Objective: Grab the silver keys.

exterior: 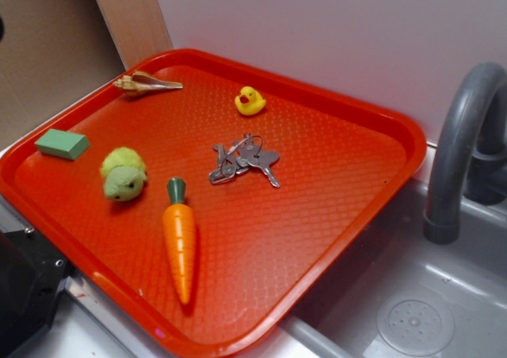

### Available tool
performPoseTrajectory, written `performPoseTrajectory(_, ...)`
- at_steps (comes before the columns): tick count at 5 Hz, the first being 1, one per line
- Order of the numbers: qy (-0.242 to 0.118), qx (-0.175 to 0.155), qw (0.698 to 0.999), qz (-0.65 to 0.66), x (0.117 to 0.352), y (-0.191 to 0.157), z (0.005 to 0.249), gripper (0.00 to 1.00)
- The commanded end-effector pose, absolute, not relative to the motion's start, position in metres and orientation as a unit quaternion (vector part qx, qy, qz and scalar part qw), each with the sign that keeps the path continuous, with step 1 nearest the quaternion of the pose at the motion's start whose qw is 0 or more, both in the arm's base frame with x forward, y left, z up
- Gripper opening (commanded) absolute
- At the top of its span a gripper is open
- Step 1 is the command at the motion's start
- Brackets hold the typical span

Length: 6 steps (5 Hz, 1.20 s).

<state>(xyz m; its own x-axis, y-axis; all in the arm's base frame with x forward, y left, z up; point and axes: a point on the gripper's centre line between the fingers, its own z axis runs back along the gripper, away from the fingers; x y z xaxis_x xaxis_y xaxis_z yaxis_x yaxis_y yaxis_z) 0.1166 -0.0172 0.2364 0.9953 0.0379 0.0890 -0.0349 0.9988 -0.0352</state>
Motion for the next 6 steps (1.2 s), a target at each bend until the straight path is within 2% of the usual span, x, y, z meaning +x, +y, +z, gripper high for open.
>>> performPoseTrajectory(1, -0.045, -0.017, 0.999, 0.018, 0.117, -0.017, 0.236, 1.0)
performPoseTrajectory(2, -0.136, -0.064, 0.988, 0.024, 0.167, -0.021, 0.242, 1.0)
performPoseTrajectory(3, -0.182, -0.054, 0.981, 0.032, 0.216, -0.025, 0.223, 1.0)
performPoseTrajectory(4, -0.186, -0.055, 0.981, 0.008, 0.266, -0.033, 0.174, 1.0)
performPoseTrajectory(6, -0.186, -0.055, 0.981, 0.008, 0.266, -0.033, 0.174, 1.0)
